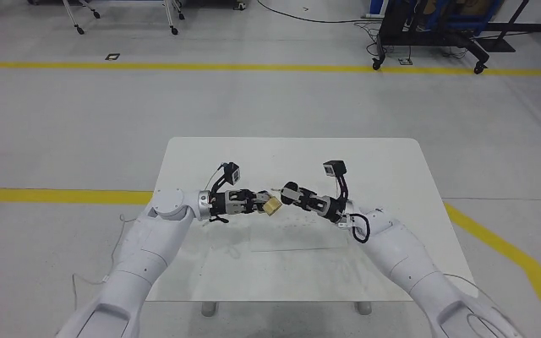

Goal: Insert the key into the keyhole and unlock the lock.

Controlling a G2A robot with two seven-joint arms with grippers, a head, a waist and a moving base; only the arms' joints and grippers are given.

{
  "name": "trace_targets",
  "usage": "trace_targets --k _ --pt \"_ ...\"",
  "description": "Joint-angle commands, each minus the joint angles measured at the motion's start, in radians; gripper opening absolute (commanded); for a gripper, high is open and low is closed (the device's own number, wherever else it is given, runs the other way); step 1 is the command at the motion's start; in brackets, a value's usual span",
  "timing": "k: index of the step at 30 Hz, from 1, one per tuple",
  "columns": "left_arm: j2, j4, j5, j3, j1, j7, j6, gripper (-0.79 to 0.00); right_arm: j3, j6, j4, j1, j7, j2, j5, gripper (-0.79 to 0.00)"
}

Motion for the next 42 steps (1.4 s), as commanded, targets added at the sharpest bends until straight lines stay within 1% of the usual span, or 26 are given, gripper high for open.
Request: trace_targets --k 1,6,14,15,17,19,21,25,26,28,37,40,42 --pt "0.0 0.002 -0.001 0.002 -0.002 0.0 0.004 -0.785 0.006 0.0 -0.006 -0.003 0.001 0.004 0.002 -0.785" --pt "0.0 0.014 -0.001 0.0 -0.006 0.047 0.035 -0.785 0.058 0.0 -0.03 -0.018 0.001 0.015 0.028 -0.785" --pt "0.0 0.016 -0.002 -0.001 -0.003 0.057 0.041 -0.785 0.058 0.0 -0.03 -0.018 0.001 0.015 0.028 -0.785" --pt "-0.001 0.021 -0.015 -0.005 0.004 0.103 0.078 -0.785 0.058 0.0 -0.03 -0.018 0.001 0.015 0.028 -0.785" --pt "-0.009 0.035 -0.122 -0.02 0.01 0.153 0.214 -0.785 0.058 0.007 -0.083 -0.042 -0.009 0.014 0.083 -0.785" --pt "-0.016 0.047 -0.186 -0.021 0.0 0.175 0.322 -0.785 0.081 0.02 -0.091 -0.055 -0.004 0.022 0.08 -0.785" --pt "-0.025 0.059 -0.242 -0.011 -0.011 0.166 0.418 -0.785 0.098 0.033 -0.117 -0.078 -0.018 0.027 0.081 -0.785" --pt "-0.04 0.097 -0.268 0.026 -0.047 0.14 0.505 -0.785 0.144 0.071 -0.152 -0.137 -0.06 0.043 0.048 -0.785" --pt "-0.044 0.106 -0.274 0.034 -0.055 0.131 0.521 -0.785 0.146 0.094 -0.189 -0.161 -0.038 0.046 0.084 -0.785" --pt "-0.047 0.115 -0.253 0.05 -0.072 0.119 0.533 -0.785 0.146 0.101 -0.204 -0.169 -0.025 0.048 0.103 -0.785" --pt "-0.047 0.114 -0.251 0.052 -0.074 0.111 0.533 -0.785 0.146 0.101 -0.204 -0.169 -0.025 0.048 0.103 -0.785" --pt "-0.048 0.102 -0.252 0.053 -0.061 0.137 0.531 -0.785 0.131 0.171 -0.232 -0.177 -0.037 0.048 -0.001 -0.785" --pt "-0.048 0.09 -0.266 0.048 -0.051 0.161 0.548 -0.785 0.134 0.202 -0.247 -0.184 -0.054 0.048 -0.024 -0.785"
